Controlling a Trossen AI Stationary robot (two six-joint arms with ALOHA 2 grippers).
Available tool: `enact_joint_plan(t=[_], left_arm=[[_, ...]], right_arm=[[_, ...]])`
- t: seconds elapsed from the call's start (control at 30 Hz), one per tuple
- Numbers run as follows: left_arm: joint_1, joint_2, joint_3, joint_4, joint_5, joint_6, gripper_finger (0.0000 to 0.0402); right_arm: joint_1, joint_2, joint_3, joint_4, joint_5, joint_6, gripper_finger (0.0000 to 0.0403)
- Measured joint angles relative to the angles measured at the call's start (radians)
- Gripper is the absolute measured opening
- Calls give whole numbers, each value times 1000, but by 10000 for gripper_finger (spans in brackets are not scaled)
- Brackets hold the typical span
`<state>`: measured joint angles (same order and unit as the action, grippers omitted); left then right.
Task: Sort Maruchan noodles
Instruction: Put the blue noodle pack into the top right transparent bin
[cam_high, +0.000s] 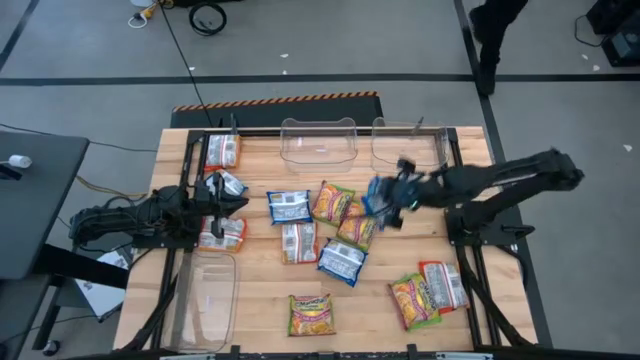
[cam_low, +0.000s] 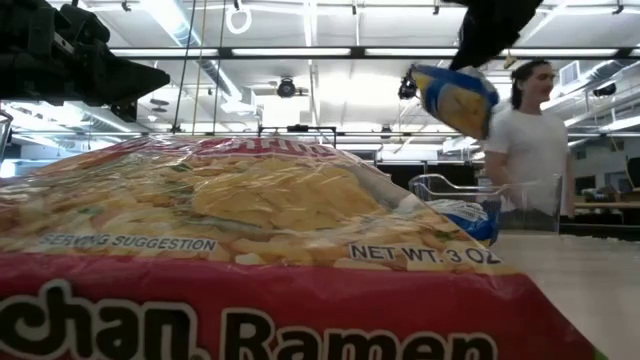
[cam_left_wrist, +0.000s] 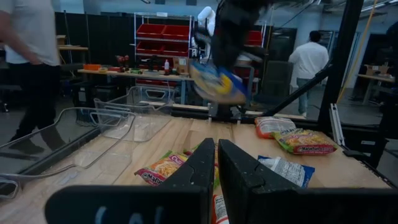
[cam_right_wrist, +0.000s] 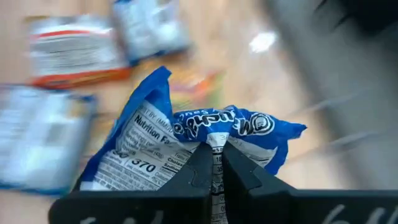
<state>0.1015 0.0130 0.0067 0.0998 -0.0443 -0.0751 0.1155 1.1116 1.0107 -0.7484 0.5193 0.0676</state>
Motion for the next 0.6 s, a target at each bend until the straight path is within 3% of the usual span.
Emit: enact_joint_plan(t=[0.13,0.37,0.6], left_arm=[[0,0,0,0,0,0,27],[0,0,0,0,0,0,27],[0,0,0,0,0,0,27]], right_arm=[[-163,-101,-51,140,16,-276,19],[-542,-138,-227,456,-261,-568,19],[-846,-52,-326,737,-416,-833,20]])
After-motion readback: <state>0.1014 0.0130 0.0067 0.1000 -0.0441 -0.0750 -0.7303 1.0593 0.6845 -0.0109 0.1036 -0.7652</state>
